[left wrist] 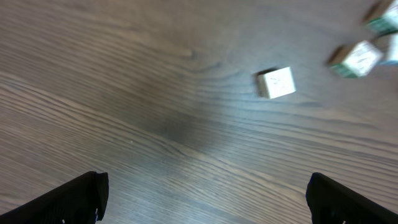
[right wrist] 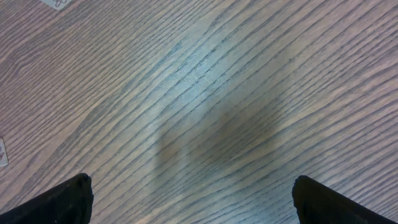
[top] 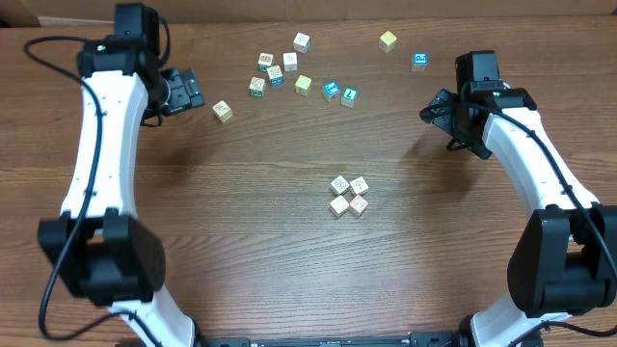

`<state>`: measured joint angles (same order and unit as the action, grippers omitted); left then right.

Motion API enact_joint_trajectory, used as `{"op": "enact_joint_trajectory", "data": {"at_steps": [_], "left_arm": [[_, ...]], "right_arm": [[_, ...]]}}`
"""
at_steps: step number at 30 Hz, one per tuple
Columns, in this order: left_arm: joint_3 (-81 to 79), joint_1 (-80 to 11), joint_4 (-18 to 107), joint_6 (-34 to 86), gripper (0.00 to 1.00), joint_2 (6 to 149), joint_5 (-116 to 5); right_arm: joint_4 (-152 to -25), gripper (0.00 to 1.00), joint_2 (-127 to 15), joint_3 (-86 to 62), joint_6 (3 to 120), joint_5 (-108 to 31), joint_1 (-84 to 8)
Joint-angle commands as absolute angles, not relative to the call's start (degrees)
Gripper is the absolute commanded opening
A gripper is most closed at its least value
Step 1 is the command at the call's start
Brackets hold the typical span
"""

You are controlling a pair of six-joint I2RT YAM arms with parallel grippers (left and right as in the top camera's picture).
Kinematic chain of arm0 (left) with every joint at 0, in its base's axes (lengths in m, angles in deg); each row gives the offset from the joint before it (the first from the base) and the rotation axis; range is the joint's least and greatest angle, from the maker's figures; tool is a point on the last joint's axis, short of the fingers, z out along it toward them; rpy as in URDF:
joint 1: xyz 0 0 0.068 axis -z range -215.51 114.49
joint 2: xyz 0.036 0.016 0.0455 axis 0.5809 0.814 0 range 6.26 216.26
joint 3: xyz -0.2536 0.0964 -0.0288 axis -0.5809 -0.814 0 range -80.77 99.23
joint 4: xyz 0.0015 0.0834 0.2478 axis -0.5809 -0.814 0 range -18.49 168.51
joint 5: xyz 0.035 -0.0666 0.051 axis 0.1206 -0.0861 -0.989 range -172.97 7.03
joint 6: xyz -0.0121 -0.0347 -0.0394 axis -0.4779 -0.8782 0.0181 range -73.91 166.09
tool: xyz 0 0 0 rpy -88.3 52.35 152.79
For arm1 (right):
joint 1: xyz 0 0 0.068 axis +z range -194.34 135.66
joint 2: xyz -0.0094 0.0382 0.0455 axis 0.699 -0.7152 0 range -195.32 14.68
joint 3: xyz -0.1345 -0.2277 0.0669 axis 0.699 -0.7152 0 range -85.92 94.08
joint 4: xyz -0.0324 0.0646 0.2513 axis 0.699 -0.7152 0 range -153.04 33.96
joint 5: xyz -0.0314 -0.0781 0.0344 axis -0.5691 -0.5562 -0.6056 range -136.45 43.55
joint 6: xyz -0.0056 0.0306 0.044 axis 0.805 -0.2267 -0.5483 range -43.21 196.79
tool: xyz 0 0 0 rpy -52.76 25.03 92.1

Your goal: Form a circle

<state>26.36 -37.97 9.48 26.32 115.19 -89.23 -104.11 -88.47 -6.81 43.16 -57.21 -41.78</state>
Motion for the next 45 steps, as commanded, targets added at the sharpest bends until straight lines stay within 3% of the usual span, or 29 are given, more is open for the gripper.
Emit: {"op": "enact_joint_trajectory", "data": {"at_steps": [1,14,18,35,45], "left_arm": [[26.47,-37.75,9.54,25.73,0.99,107.36,-89.51],[25.55,-37.75,5.28,30.67,1.0,97.11,-90.45],[21.14,-37.75,9.08,30.46,0.99,96.13,-88.36],[-18.4,-37.75,48.93,30.5,0.99,85.92,-79.48],[-48.63,-37.75,80.91,30.43,1.0,77.0,-78.54]], "right_arm": [[-103.91,1.0,-88.32,-5.61,43.45,-57.98,-41.84],[-103.91,1.0,-88.32,-5.61,43.45,-57.98,-41.84],[-103.91,1.0,-88.32,-5.61,43.43,-57.98,-41.84],[-103.91,1.0,-88.32,-5.61,43.45,-57.98,-41.84],[-103.91,1.0,-88.32,-5.61,43.45,-57.98,-41.84]]}}
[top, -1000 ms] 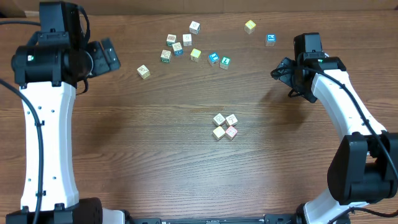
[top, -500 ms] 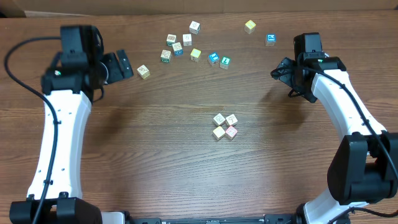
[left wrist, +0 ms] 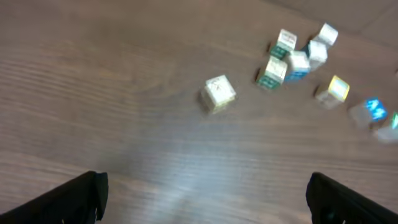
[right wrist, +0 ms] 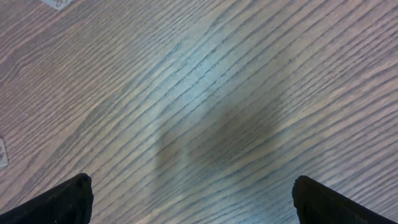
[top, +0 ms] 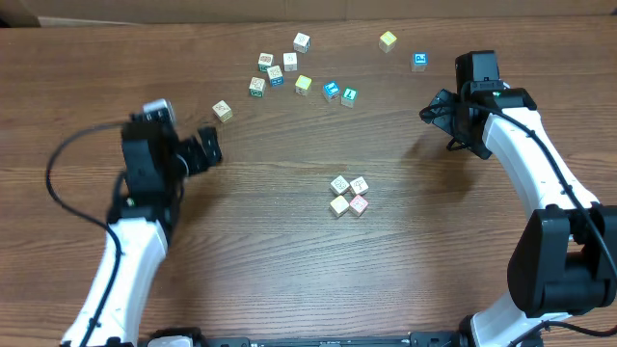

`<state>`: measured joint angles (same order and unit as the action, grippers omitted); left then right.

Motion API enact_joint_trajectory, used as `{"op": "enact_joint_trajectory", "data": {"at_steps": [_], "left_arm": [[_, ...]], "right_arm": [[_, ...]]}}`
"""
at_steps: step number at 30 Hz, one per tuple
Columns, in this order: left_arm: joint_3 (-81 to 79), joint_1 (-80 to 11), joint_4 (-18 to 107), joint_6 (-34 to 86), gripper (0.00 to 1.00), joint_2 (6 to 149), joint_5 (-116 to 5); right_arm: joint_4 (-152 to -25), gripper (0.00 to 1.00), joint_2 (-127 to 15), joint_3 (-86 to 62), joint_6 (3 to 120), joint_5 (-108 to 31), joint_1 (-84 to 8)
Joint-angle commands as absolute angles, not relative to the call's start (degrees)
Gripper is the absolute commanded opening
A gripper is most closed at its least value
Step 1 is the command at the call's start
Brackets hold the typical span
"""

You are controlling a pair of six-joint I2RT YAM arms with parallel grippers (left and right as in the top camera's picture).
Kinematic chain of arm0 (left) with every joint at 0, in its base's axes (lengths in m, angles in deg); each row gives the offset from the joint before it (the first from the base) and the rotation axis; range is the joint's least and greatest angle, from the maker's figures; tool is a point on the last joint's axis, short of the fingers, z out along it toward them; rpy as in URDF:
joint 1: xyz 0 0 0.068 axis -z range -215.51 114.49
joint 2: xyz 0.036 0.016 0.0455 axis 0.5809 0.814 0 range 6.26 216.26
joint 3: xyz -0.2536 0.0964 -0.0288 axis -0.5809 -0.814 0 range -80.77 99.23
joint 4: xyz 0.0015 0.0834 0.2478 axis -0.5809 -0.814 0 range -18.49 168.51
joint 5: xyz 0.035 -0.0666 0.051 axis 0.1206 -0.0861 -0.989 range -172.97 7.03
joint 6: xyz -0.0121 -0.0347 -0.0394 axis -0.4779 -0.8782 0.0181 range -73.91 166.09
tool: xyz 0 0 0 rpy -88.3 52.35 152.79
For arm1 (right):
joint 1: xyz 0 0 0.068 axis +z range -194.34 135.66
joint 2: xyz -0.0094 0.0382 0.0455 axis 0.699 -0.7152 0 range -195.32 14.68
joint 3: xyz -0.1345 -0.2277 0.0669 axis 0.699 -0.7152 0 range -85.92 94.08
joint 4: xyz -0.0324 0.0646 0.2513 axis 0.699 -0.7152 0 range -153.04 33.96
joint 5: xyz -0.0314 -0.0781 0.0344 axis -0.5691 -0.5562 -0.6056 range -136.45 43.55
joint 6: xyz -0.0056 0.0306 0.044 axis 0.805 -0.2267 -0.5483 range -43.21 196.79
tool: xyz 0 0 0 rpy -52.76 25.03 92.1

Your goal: Form a circle

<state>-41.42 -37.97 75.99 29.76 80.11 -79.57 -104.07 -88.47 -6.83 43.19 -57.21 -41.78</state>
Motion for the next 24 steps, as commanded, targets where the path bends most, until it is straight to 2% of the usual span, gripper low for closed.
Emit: {"op": "enact_joint_trajectory", "data": {"at_steps": [1,4,11,24], "left_arm": [[-51.49,-37.75,84.25,30.43,1.0,76.17,-78.45],[-62.64,-37.75,97.43,30.43,1.0,72.52,-78.45],[-79.36,-37.75,116.23,30.48,1.0,66.4,-79.92],[-80.5,-37.8,102.98,31.33,1.0,57.81,-80.62]], "right_arm": [[-103.91,1.0,-88.32,-5.61,43.43,-57.98,-41.84],[-103.91,1.0,-88.32,-5.61,43.45,-57.98,-41.84],[-103.91,1.0,-88.32,-5.61,43.45,-57.98,-41.84],[-103.91,1.0,-88.32,-5.61,43.45,-57.98,-41.84]]}}
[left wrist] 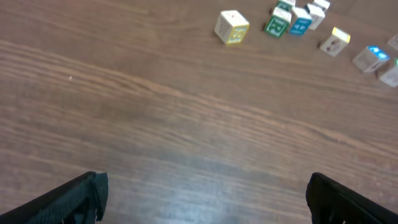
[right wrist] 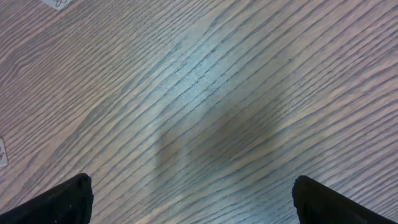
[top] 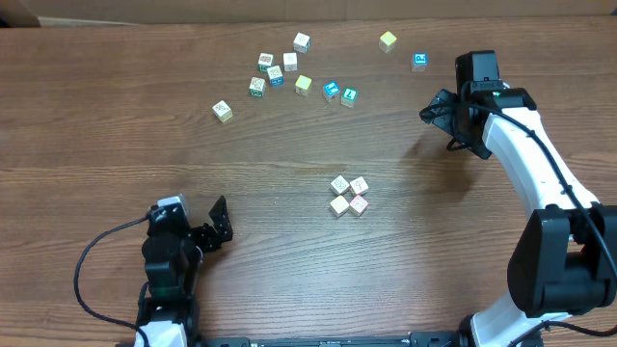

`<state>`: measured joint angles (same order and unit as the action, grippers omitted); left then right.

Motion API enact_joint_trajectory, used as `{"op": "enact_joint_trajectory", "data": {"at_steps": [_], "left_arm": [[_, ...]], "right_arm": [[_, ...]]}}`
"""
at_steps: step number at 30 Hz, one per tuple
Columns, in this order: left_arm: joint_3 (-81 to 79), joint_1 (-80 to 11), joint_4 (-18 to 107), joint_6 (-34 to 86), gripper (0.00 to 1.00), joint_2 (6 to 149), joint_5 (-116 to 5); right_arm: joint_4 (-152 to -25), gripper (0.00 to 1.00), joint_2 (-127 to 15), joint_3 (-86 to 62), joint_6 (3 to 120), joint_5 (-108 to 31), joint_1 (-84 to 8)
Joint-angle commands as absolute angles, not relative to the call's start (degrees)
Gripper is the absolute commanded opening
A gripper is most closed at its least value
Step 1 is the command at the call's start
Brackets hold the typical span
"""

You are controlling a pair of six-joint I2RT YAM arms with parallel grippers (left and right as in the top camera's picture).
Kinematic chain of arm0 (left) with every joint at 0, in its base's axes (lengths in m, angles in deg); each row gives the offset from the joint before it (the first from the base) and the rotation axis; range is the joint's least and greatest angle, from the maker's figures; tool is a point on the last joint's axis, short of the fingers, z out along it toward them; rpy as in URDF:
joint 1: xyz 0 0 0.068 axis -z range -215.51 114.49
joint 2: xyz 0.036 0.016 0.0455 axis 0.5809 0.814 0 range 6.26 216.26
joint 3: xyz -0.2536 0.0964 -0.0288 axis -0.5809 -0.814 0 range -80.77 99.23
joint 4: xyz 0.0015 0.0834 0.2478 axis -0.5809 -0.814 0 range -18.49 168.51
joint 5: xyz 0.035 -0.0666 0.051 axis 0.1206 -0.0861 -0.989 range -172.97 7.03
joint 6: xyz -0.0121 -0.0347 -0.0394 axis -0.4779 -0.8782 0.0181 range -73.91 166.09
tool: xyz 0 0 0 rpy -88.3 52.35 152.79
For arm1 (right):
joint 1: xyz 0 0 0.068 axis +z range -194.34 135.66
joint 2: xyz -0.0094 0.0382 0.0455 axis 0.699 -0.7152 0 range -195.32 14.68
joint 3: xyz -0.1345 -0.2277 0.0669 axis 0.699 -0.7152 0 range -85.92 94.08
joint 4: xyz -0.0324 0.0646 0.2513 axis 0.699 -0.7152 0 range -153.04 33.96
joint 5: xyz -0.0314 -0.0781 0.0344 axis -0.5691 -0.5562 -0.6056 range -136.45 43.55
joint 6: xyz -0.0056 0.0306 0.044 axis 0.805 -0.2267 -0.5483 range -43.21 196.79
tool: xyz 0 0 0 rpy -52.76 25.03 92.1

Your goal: Form a circle

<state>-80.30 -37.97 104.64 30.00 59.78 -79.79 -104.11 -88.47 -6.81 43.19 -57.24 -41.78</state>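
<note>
Several small picture cubes lie scattered at the table's far side, among them a lone cream cube, a blue cube and a yellow-green cube. A tight cluster of cubes sits in the middle. My left gripper is open and empty, low at the near left, far from every cube. My right gripper is open over bare wood at the right, below another blue cube.
The brown wooden table stretches wide between the far scatter and the near edge. The right arm runs down the right side. A cable loops beside the left arm's base.
My left arm has drawn back from the left middle of the table to the near left edge, still open. The cubes and the right arm stand as before.
The left gripper was first open at the far left, beside the lone cream cube. Then it was lower, at the table's left middle. Now it is near the front edge. No cube has shifted and the right arm has stayed still.
</note>
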Motion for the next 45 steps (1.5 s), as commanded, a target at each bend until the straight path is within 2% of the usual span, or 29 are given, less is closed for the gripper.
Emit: {"op": "enact_joint_trajectory", "data": {"at_steps": [1,10,17,20,29,40,45], "left_arm": [[-80.5,-37.8,100.53,31.33,0.99,56.68,-80.6],[-80.52,-37.77,88.49,31.35,1.0,47.87,-80.62],[-80.5,-37.77,74.04,34.0,1.0,31.1,-80.9],[-80.5,-37.45,74.11,35.88,1.0,21.27,-80.53],[-80.5,-35.83,74.24,43.59,1.0,6.17,-80.66],[-80.52,-35.74,73.93,52.53,0.99,6.45,-82.17],[-80.52,-35.74,74.2,52.75,1.0,6.45,-81.67]], "right_arm": [[-103.91,1.0,-88.32,-5.61,43.45,-57.98,-41.84],[-103.91,1.0,-88.32,-5.61,43.45,-57.98,-41.84],[-103.91,1.0,-88.32,-5.61,43.45,-57.98,-41.84],[-103.91,1.0,-88.29,-5.61,43.45,-57.98,-41.84],[-103.91,1.0,-88.32,-5.61,43.45,-57.98,-41.84],[-103.91,1.0,-88.32,-5.61,43.45,-57.98,-41.84],[-103.91,1.0,-88.32,-5.61,43.45,-58.0,-41.84]]}}
